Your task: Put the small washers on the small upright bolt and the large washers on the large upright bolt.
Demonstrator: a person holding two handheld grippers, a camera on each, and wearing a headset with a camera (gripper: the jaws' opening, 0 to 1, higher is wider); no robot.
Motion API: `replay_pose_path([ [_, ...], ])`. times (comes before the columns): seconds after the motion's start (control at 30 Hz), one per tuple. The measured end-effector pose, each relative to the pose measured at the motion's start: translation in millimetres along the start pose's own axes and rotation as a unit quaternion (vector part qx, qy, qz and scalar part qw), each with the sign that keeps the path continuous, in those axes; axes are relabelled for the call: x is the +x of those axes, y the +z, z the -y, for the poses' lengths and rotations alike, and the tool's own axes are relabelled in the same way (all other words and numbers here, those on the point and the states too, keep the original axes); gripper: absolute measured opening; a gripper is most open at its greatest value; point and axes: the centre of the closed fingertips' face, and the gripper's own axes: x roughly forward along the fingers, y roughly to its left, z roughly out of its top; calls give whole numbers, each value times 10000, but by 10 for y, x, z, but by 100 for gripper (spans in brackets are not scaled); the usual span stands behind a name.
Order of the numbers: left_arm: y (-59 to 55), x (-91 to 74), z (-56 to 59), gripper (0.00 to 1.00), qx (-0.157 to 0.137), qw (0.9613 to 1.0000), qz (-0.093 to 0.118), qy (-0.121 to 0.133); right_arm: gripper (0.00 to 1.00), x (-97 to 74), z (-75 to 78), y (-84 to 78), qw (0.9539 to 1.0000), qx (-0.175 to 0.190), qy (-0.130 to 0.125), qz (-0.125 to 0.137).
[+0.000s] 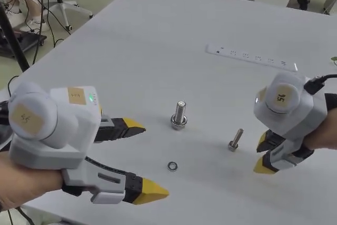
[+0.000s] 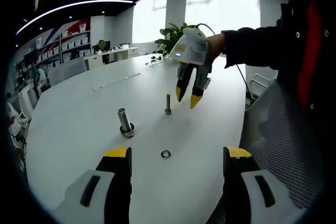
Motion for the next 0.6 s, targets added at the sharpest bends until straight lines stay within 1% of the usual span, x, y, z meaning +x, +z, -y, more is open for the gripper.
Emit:
replay_pose_path([
  [0.17, 9, -9, 2, 70, 9, 10000, 22, 5, 28, 23, -79, 21, 9999, 76, 110, 62],
  [0.3, 13, -16, 2, 70, 19, 10000, 35, 14, 28, 51, -152, 30, 9999, 48, 144, 59],
  [0.47, 21, -20, 4, 70, 31, 10000, 59, 17, 28, 50, -238, 85, 9998, -10, 187, 96],
  [0.6, 27, -26, 6, 70, 35, 10000, 75, 27, 28, 48, -308, 183, 9996, -105, 227, 158],
])
